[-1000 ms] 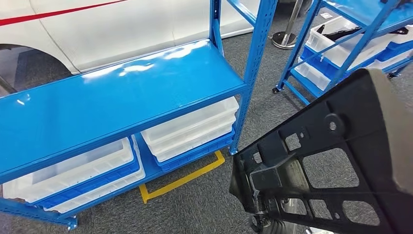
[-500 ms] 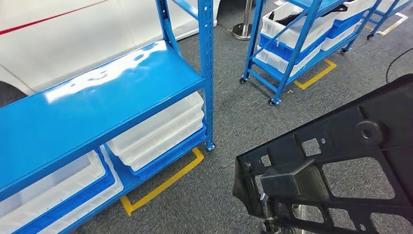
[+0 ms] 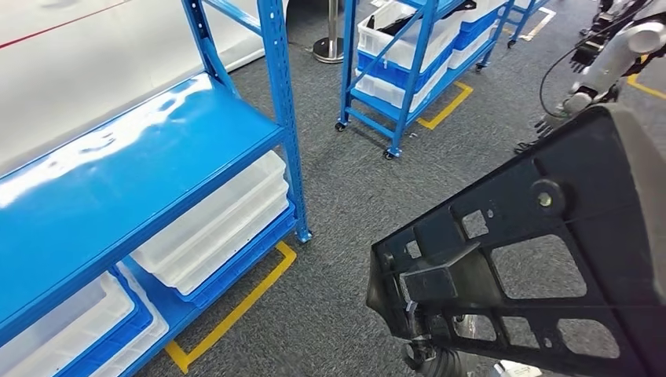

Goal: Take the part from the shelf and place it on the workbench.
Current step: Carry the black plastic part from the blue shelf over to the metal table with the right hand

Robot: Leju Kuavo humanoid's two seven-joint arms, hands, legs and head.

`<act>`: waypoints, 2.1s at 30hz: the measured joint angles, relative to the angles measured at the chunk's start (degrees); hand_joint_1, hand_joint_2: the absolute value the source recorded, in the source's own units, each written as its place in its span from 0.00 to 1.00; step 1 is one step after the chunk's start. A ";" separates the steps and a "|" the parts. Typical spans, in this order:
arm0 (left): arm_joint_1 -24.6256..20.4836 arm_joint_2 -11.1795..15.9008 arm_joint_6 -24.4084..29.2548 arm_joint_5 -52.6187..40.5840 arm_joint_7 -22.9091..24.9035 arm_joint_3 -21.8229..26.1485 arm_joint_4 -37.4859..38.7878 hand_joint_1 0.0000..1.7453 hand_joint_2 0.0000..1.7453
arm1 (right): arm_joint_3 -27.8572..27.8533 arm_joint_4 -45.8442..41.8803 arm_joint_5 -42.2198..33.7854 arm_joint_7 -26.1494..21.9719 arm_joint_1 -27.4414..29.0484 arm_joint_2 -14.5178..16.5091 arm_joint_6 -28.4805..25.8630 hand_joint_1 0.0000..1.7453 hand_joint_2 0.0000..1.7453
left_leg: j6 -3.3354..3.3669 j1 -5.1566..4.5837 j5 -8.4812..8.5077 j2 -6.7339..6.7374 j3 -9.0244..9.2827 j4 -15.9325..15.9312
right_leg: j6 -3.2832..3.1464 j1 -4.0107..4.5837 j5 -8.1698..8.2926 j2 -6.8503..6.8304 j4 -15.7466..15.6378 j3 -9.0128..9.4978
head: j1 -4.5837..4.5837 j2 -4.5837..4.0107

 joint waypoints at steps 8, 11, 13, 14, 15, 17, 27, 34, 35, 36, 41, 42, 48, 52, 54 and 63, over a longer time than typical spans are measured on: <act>0.02 0.16 -0.92 0.26 -0.82 0.92 0.00 0.00 0.00 | 1.17 1.86 -0.65 0.07 -1.56 -0.12 -0.70 1.00 1.00 | -0.25 -0.76 -0.52 7.13 -0.22 0.58 | 0.03 -0.10 0.00 -7.28 -1.88 3.53 | 0.08 0.00; -0.24 0.24 -1.04 0.22 -1.66 1.16 0.00 0.00 0.00 | 1.76 2.28 -1.12 0.01 -2.18 -0.12 -0.61 1.00 1.00 | -0.86 -1.02 -0.77 8.46 -0.02 0.73 | -0.93 0.67 0.53 -8.12 -5.15 5.12 | 0.08 0.00; -0.36 0.27 -1.09 0.10 -1.81 1.16 0.00 0.00 0.00 | 1.91 2.35 -1.19 -0.02 -2.23 -0.12 -0.58 1.00 1.00 | -0.99 -1.00 -0.75 8.82 0.05 0.69 | -1.06 0.77 0.53 -7.69 -5.11 4.98 | 0.08 0.00; -0.37 0.27 -1.09 0.09 -1.82 1.16 0.00 0.00 0.00 | 1.91 2.36 -1.19 -0.01 -2.23 -0.13 -0.58 1.00 1.00 | -1.00 -1.00 -0.75 8.84 0.06 0.69 | -1.07 0.77 0.53 -7.67 -5.11 4.97 | 0.08 0.00; -0.39 0.27 -1.10 0.08 -1.83 1.16 0.00 0.00 0.00 | 1.92 2.36 -1.19 -0.01 -2.23 -0.13 -0.58 1.00 1.00 | -1.02 -1.00 -0.74 8.89 0.07 0.67 | -1.09 0.79 0.54 -7.61 -5.11 4.95 | 0.08 0.00; -0.42 0.35 -1.17 0.04 -1.90 1.18 0.00 0.00 0.00 | 2.14 2.49 -1.19 0.01 -2.48 -0.15 -0.59 1.00 1.00 | -1.42 -0.87 -2.13 7.60 -0.70 2.57 | -1.65 0.56 0.91 -6.63 -5.52 4.87 | 0.08 0.00; 0.29 1.09 -1.82 0.57 -0.69 1.46 -0.01 0.00 0.00 | 3.66 4.43 -1.38 0.03 -5.00 -0.09 0.22 1.00 1.00 | -2.58 0.62 -0.78 -3.42 -1.85 2.88 | -1.43 -0.30 1.52 2.48 -4.31 3.61 | 0.06 0.00; 0.16 1.32 -1.94 1.15 -0.64 2.55 -0.02 0.00 0.00 | 4.93 6.42 -0.84 0.04 -7.32 0.05 0.99 1.00 1.00 | -0.28 0.01 -0.09 1.28 -1.91 1.82 | 0.44 -0.16 -3.50 -3.24 5.37 -1.88 | 0.21 0.00; 0.29 1.40 -1.94 1.15 -0.63 2.64 -0.02 0.00 0.00 | 5.04 6.64 -0.84 0.03 -7.52 0.05 1.03 1.00 1.00 | -0.21 -0.18 -0.11 2.26 -1.99 1.85 | 0.49 -0.18 -5.03 -3.78 8.97 -3.49 | 0.20 0.00; 0.37 1.48 -1.94 1.15 -0.63 2.68 -0.02 0.00 0.00 | 5.11 6.87 -0.84 0.03 -7.60 0.05 1.03 1.00 1.00 | -0.15 -0.33 -0.15 3.20 -2.03 1.87 | 0.45 -0.18 -5.71 -3.97 11.27 -4.42 | 0.21 0.00; -6.12 -2.66 -0.24 -2.80 -2.50 1.75 1.72 0.00 0.00 | 5.73 8.34 -1.15 3.33 -9.46 0.56 3.60 1.00 1.00 | 0.02 -1.22 -0.20 6.33 -2.12 2.02 | -1.19 1.04 0.61 -8.99 -1.94 3.15 | 0.14 0.00; -10.07 -4.70 1.20 -4.44 -1.93 1.40 3.09 0.00 0.00 | 6.24 9.08 -1.19 4.57 -10.78 0.91 4.61 1.00 1.00 | -0.07 -1.43 -0.07 6.46 -2.42 2.11 | -1.56 1.43 1.03 -10.47 -3.91 3.85 | 0.10 0.00; -23.26 -11.19 3.16 -18.48 -4.14 3.81 8.55 0.00 0.00 | 8.14 11.06 -0.57 5.84 -14.51 2.09 1.30 1.00 1.00 | -1.29 -1.18 -3.18 4.21 -3.91 6.83 | -2.89 0.69 2.59 -6.15 -6.57 4.39 | 0.04 0.00; -21.67 -11.32 2.65 -23.23 -6.68 6.65 9.41 0.00 0.00 | 7.73 10.55 0.07 6.27 -13.95 2.15 -0.62 1.00 1.00 | -2.02 -0.65 -6.71 1.94 -9.95 17.90 | -2.91 0.41 2.59 -1.50 -6.33 4.38 | 0.02 0.00; -21.44 -11.37 1.66 -24.96 -6.64 7.58 9.70 0.00 0.00 | 7.29 10.38 0.20 6.26 -13.39 2.15 -1.26 1.00 1.00 | -2.33 -0.37 -2.58 1.51 -8.89 13.49 | -2.44 0.20 2.13 -0.01 -5.67 4.41 | 0.02 0.00; -22.05 -12.35 -0.53 -29.02 -3.03 11.84 10.79 0.00 0.00 | 6.72 10.49 1.91 6.12 -13.04 2.37 -3.19 1.00 1.00 | -0.32 0.15 1.52 0.34 -5.19 3.18 | 0.10 0.06 -0.64 -0.89 -0.61 1.08 | 0.14 0.00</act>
